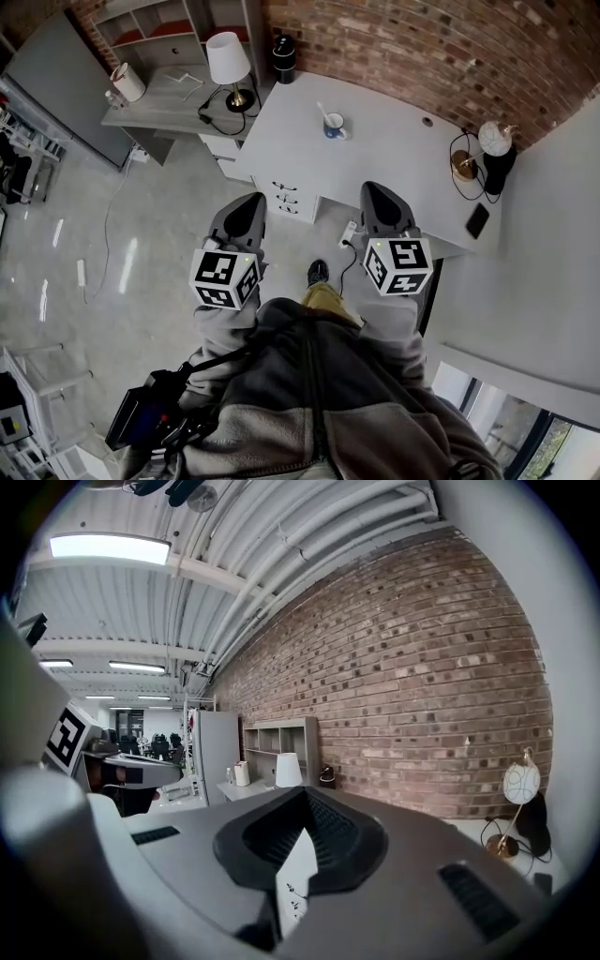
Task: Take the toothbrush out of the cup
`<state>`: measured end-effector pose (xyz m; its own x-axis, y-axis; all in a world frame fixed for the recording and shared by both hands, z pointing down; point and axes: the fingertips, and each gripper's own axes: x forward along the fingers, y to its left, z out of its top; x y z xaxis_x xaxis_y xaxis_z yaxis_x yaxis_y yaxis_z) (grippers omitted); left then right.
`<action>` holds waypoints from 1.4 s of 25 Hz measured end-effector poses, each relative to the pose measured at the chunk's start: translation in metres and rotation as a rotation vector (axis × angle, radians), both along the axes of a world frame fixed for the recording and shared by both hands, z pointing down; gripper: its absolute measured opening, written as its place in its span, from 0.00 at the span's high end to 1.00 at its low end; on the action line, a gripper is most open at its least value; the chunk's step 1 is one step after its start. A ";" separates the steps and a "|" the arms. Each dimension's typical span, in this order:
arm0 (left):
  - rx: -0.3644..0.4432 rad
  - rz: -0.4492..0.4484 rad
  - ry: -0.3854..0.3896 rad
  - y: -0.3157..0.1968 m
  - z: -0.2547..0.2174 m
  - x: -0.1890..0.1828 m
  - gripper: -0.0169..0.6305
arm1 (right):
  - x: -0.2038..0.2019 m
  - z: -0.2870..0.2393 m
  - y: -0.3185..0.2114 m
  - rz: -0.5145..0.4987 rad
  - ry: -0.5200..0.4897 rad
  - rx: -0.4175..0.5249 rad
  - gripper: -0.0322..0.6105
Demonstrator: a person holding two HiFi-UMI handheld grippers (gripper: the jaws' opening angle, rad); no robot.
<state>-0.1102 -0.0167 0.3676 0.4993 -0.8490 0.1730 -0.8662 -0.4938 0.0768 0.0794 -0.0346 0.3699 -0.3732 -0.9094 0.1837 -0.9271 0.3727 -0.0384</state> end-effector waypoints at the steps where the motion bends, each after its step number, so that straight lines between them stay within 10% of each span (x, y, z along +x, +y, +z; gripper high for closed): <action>1: -0.001 0.003 0.001 -0.015 -0.001 0.007 0.97 | 0.006 -0.001 -0.014 0.000 0.001 -0.002 0.95; 14: -0.044 0.030 -0.001 -0.152 0.001 0.075 0.97 | 0.044 0.001 -0.157 -0.056 0.008 -0.039 0.95; 35: -0.261 0.090 -0.010 -0.211 0.092 0.080 0.97 | -0.004 0.101 -0.206 -0.163 0.053 -0.249 0.95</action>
<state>-0.0304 -0.2276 0.4593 0.5677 -0.7274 0.3855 -0.8212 -0.5333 0.2030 0.0750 -0.2404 0.4712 -0.4948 -0.7626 0.4167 -0.8588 0.5025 -0.1001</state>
